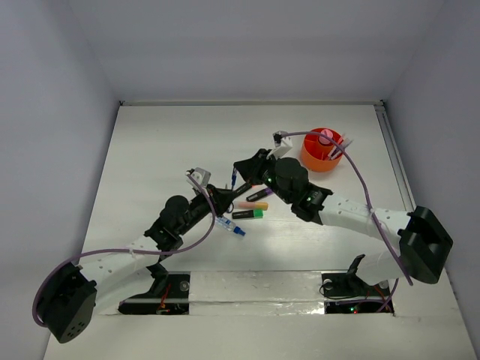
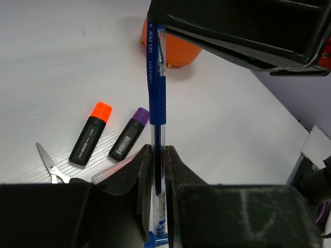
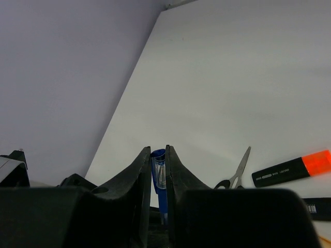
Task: Sort the stationery into containers
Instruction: Close the pen cap on the pen.
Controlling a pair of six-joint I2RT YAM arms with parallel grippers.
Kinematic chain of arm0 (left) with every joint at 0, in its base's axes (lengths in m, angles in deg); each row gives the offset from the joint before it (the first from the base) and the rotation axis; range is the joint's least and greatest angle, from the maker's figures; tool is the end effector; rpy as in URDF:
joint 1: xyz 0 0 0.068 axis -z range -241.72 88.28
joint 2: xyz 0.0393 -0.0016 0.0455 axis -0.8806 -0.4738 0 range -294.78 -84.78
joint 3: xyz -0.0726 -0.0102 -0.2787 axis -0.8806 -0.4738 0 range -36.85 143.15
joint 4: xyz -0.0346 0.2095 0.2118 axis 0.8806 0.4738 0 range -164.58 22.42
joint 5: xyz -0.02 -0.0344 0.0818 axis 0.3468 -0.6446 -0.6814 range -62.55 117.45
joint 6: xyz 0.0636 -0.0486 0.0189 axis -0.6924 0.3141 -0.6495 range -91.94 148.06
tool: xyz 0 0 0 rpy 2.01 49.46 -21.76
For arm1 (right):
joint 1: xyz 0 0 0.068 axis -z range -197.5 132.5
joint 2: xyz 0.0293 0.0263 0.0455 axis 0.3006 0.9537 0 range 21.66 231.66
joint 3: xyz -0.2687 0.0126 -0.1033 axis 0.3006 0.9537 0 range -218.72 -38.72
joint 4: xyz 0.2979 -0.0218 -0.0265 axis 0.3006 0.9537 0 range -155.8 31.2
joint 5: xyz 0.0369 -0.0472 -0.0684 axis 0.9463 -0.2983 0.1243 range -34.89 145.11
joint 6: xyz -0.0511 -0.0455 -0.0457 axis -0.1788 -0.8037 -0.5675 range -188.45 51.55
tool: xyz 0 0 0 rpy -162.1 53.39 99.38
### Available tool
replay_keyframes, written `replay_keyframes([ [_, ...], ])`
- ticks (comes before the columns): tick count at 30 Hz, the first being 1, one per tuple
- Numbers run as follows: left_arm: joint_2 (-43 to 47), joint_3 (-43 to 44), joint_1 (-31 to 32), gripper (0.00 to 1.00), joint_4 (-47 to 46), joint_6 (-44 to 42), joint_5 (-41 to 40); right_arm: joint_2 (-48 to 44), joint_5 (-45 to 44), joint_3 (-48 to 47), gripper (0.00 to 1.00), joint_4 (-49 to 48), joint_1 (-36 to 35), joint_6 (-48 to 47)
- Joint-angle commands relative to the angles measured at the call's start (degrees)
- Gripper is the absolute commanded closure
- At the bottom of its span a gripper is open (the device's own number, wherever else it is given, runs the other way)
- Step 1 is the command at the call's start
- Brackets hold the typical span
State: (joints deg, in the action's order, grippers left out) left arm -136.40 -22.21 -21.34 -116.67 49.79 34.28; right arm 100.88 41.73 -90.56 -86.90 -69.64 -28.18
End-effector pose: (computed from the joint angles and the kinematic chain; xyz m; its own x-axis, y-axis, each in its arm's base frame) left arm 0.1888 -0.1718 0.2218 -0.2085 -0.3053 -0.9291 0.7065 0.6099 -0.3590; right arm 0.2535 0.2991 0.2946 -0.4565 0.4375 -0.7748 -0.4350 0.6499 0.6232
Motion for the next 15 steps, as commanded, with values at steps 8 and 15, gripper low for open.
replay_keyframes([
  [8, 3.1, 0.6, -0.6, 1.00, -3.0, 0.1, -2.3, 1.0, -2.3, -0.4, 1.00, -2.6, -3.1, -2.1],
  [15, 3.4, 0.9, -1.1, 1.00, -2.4, -0.6, -2.3, 2.0, -3.0, -2.4, 1.00, 2.6, -4.8, -5.7],
])
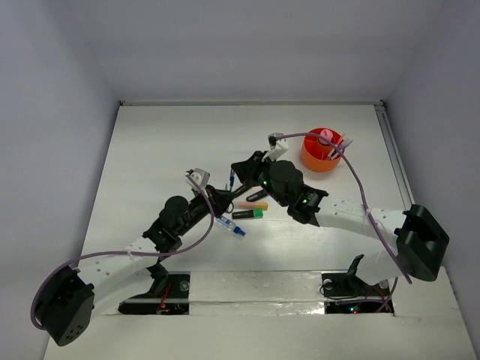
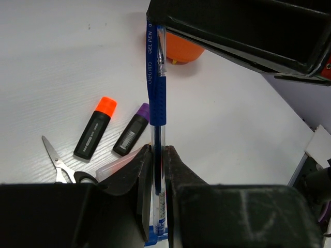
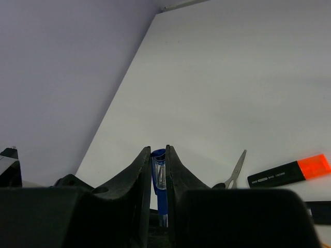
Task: Sort the stationery into containers
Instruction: Close the pen cap on the pen.
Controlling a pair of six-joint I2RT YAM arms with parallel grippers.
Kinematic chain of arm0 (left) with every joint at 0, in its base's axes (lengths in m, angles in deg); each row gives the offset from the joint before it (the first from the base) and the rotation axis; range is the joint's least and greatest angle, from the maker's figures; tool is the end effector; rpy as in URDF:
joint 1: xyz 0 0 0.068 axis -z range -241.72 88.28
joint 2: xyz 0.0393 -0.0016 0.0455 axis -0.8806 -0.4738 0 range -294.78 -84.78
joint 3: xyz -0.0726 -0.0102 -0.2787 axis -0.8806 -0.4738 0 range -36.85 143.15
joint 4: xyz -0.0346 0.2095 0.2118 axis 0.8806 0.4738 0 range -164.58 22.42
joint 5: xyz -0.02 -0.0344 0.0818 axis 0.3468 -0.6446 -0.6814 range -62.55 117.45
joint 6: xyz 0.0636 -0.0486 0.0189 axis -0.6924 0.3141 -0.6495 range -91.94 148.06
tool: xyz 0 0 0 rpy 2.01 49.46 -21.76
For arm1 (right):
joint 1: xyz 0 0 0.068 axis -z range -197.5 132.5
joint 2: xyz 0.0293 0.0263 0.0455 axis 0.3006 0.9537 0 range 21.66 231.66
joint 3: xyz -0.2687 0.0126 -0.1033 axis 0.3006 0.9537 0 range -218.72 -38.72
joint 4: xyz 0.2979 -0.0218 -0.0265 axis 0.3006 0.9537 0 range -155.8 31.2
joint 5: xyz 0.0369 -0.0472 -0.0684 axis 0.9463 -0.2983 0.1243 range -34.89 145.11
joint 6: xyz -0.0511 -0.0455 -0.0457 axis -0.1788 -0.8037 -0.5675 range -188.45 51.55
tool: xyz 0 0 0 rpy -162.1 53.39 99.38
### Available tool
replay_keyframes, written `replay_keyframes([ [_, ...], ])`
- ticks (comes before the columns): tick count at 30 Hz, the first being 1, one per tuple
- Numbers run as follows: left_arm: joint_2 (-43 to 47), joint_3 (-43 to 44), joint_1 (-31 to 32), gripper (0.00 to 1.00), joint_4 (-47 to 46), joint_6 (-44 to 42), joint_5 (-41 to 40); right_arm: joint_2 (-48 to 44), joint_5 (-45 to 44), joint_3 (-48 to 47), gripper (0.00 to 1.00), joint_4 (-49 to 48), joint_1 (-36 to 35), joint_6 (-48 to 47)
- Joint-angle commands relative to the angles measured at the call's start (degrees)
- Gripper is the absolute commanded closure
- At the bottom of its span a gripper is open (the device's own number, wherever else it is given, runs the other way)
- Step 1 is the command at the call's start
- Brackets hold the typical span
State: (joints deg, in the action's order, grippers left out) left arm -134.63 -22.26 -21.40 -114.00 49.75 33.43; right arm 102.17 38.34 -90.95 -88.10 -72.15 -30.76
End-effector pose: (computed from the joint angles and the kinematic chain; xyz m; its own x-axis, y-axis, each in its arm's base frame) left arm 0.1875 -0.1690 0.2220 -0.2157 -0.2991 -0.9295 0.6920 0.6247 -0.3616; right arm 0.2458 0.3108 0.2921 -0.4237 0.4146 -0.8054 -0.4498 0.6755 0.5843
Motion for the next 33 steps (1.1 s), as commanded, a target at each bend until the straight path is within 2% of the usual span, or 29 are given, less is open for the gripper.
replay_keyframes([
  [1, 1.9, 1.1, -1.0, 1.00, -4.7, -0.8, -1.4, 0.8, 0.5, -2.0, 1.00, 4.7, -2.9, -3.5],
  [6, 3.3, 1.4, -1.0, 1.00, -3.7, -1.6, -2.5, 1.4, 2.7, -1.6, 1.00, 6.3, -2.9, -2.9],
  [10, 5.2, 1.2, -1.6, 1.00, -2.6, -2.3, -3.9, 3.0, 9.3, -1.8, 1.00, 9.5, -2.9, -2.0],
  [19, 6.9, 1.8, -1.6, 1.00, -1.5, -2.8, -4.7, 2.1, 14.0, 1.0, 1.00, 16.9, -2.9, -0.8],
  [26, 7.7, 2.0, -2.1, 1.00, -1.9, -2.4, -4.1, 2.5, 16.4, 7.3, 1.00, 13.7, -4.0, 4.2],
  [33, 8.9, 1.8, -2.6, 1.00, -2.3, -2.2, -3.5, 5.6, 20.7, 8.6, 1.00, 10.7, -4.5, 7.1],
])
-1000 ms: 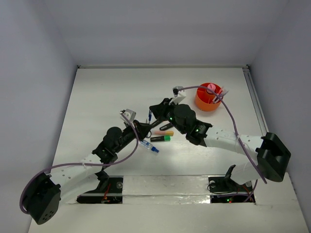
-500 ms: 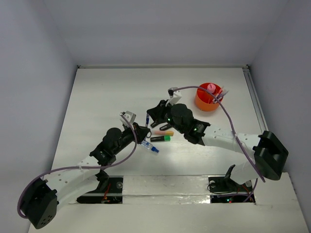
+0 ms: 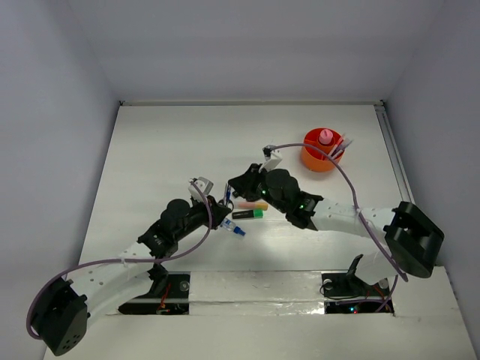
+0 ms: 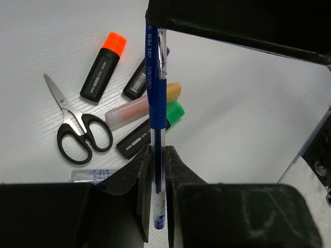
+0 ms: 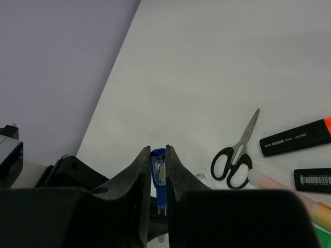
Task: Sort the stationery into containers
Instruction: Close the pen cap on the pen.
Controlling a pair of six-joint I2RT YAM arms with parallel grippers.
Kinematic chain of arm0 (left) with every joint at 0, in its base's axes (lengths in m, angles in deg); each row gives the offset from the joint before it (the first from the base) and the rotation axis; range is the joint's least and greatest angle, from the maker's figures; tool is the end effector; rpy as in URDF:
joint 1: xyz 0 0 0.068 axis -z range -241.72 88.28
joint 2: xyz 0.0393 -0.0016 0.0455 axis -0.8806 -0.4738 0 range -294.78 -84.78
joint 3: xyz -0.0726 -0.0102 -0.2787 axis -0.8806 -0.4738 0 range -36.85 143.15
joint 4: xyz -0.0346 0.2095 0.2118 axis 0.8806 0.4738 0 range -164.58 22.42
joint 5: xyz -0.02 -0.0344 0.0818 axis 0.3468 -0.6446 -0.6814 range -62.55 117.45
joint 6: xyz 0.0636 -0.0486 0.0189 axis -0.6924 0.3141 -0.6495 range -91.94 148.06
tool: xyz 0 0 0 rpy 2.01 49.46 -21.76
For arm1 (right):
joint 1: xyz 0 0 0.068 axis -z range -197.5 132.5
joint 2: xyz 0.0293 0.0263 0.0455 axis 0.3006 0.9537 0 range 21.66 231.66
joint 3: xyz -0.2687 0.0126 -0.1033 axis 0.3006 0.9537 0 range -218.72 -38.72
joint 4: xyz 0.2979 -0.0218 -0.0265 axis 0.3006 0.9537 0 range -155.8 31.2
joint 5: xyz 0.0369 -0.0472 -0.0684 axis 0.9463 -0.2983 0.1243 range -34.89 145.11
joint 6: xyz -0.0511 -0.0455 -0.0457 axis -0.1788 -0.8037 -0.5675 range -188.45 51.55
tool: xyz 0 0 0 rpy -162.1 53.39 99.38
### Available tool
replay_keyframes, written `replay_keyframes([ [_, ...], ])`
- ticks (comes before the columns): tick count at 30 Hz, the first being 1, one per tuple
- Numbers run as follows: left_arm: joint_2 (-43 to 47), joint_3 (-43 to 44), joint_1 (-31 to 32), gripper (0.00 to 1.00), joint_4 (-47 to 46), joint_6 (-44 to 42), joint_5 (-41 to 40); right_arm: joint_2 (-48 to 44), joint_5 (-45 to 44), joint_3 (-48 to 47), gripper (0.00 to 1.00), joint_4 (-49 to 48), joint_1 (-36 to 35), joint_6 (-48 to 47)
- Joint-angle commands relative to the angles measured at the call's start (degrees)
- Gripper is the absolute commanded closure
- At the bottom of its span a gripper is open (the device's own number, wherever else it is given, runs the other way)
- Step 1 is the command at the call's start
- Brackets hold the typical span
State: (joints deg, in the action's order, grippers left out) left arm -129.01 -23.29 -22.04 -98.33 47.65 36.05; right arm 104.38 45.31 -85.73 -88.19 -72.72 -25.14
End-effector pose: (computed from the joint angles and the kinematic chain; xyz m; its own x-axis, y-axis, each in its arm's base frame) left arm 0.1775 -0.1612 0.1971 -0.3373 -0.1510 -0.9292 0.6713 0.6534 -0.3499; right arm 0.2337 0.3152 0.2397 -0.5860 0.3412 -0.7350 -0.4301 0.6377 0.6390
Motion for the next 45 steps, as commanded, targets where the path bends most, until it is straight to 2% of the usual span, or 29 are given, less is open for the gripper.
replay_keyframes([
  [1, 3.4, 2.9, -2.0, 1.00, -18.3, -0.1, -6.1, 3.7, 14.1, 3.1, 1.00, 10.4, -3.9, 1.6],
  [6, 3.7, 2.9, -2.0, 1.00, -18.5, 0.2, -5.1, 5.9, 17.4, -0.4, 1.00, 11.3, -3.9, 1.0],
  [11, 4.2, 2.8, -2.0, 1.00, -18.8, 0.3, -4.2, 10.0, 19.7, -6.0, 1.00, 16.1, -3.9, -1.5],
  [16, 5.9, 2.8, -2.0, 1.00, -16.8, -0.4, -6.9, 11.2, 22.4, -8.5, 1.00, 21.1, -3.3, -3.6],
  [22, 5.8, 2.7, -2.0, 1.00, -17.2, -0.7, -7.0, 7.3, 19.1, -3.6, 1.00, 22.2, -3.3, -2.6],
  [25, 4.2, 2.4, -2.0, 1.00, -18.6, -0.3, -4.6, 5.4, 17.3, -2.7, 1.00, 20.9, -3.3, -1.8],
  [29, 4.0, 1.8, -2.0, 1.00, -20.5, -0.2, -1.8, 2.1, 10.2, -4.6, 0.99, 22.2, -2.8, -2.8],
  [31, 3.6, 1.5, -2.0, 1.00, -21.9, 0.4, 0.2, 0.5, 7.9, -5.2, 0.91, 22.2, -2.3, -3.7],
  [33, 3.2, 1.2, -2.0, 1.00, -22.6, 0.7, 1.7, -2.5, 5.1, -6.0, 0.79, 22.2, -0.9, -4.8],
  [34, 2.9, 0.9, -2.0, 1.00, -23.1, 1.1, 1.9, -3.5, 4.4, -6.3, 0.66, 24.0, -0.3, -4.9],
  [37, 1.7, 1.1, -2.0, 1.00, -24.1, 1.3, 2.9, -8.3, 4.0, -6.2, 0.48, 23.1, 1.6, -6.5],
  [41, 0.1, 1.4, -2.0, 1.00, -25.3, 1.9, 4.2, -11.4, 3.8, -7.2, 0.33, 23.8, 2.1, -9.1],
  [45, -1.9, 1.0, -2.0, 1.00, -28.0, 3.0, 7.1, -12.1, 5.6, -7.7, 0.29, 23.1, 2.7, -10.6],
])
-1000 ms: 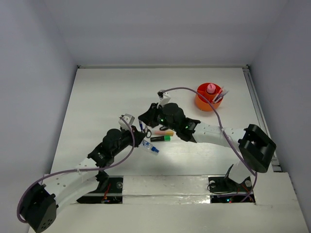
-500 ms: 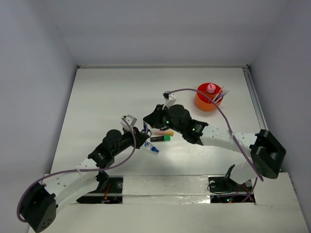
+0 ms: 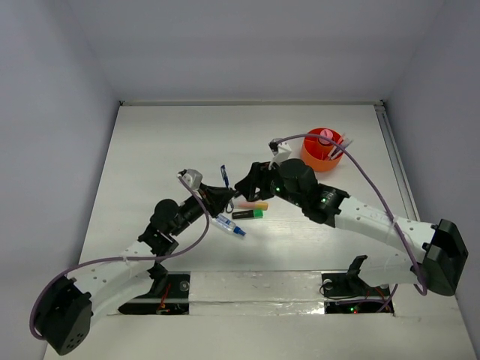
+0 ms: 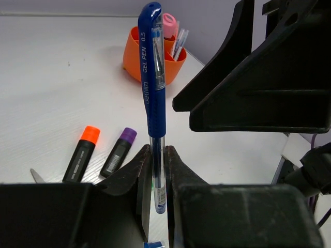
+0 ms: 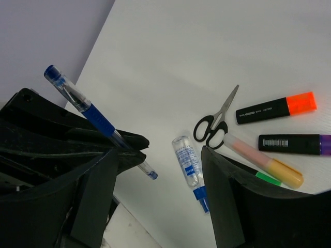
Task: Sort the stationery into containers
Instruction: Close the pen cap on the pen, then place the pen in the storage box.
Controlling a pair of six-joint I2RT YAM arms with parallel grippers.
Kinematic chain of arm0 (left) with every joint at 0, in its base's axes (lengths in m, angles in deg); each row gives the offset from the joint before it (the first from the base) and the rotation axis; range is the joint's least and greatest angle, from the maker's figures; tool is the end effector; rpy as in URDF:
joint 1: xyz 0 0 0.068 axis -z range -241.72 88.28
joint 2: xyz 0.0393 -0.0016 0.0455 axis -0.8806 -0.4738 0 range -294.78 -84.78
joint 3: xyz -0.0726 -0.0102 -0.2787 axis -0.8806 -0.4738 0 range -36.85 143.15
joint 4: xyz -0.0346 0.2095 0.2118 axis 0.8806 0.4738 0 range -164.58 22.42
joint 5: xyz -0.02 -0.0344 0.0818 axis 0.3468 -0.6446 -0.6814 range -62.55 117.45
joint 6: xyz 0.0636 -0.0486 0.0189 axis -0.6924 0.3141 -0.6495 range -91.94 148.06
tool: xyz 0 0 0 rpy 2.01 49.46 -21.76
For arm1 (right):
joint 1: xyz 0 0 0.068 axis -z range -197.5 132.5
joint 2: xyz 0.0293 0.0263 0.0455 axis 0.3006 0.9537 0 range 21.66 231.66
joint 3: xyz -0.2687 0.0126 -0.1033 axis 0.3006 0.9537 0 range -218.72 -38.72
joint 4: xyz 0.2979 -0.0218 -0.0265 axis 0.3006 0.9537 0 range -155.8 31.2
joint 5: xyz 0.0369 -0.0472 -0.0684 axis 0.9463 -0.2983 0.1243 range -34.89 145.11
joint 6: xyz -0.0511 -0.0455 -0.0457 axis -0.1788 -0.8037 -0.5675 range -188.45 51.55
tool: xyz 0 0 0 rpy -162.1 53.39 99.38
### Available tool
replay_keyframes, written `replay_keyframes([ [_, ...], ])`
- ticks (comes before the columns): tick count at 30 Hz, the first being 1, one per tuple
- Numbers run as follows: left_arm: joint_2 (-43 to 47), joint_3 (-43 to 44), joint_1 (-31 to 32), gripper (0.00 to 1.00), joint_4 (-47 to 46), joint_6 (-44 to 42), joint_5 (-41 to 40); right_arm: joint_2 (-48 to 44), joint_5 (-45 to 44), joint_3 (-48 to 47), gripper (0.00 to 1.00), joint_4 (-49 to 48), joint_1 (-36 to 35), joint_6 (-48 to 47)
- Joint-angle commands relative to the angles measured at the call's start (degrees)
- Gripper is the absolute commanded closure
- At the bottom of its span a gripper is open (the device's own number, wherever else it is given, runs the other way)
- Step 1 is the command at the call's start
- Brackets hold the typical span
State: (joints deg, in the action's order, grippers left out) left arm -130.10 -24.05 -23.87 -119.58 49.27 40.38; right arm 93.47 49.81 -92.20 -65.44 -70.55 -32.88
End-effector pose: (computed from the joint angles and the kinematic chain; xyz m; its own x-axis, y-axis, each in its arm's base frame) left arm 0.1771 -0.1580 0.2405 -0.1197 -0.3536 -0.9277 0.7801 0.5445 -0.3082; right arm 0.2219 0.2840 0.2999 -0.5890 0.1806 -0.7877 -0.4925 0.6926 0.5270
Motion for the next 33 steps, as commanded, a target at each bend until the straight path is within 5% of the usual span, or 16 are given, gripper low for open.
replay_keyframes([
  [1, -1.0, 1.9, -0.1, 1.00, -7.2, 1.4, 3.1, -1.5, 1.3, -1.3, 0.30, 0.3, 0.5, -3.2],
  [6, -3.0, 2.1, -0.1, 1.00, -9.1, 1.5, 7.2, -1.6, 7.4, -2.4, 0.37, -3.2, 1.0, -5.3],
  [11, -5.1, 2.4, -0.1, 1.00, -12.4, 2.9, 11.4, 0.5, 12.6, -5.3, 0.25, -2.8, 1.0, -8.6],
  [16, -5.1, 2.5, -0.1, 1.00, -13.4, 3.0, 14.0, 1.0, 13.0, -5.4, 0.27, -4.0, 1.5, -8.6],
  [30, -6.2, 2.7, -0.1, 1.00, -13.3, 3.7, 14.8, 1.8, 12.5, -5.6, 0.90, -4.1, 1.6, -7.7],
  [32, -6.3, 2.4, -0.1, 0.92, -13.5, 3.8, 14.0, 1.1, 11.0, -5.2, 0.94, -4.1, 1.6, -7.6],
  [33, -6.4, 2.5, -0.1, 0.78, -13.2, 3.7, 13.7, 0.5, 9.6, -5.1, 0.96, -4.0, 1.6, -7.8],
])
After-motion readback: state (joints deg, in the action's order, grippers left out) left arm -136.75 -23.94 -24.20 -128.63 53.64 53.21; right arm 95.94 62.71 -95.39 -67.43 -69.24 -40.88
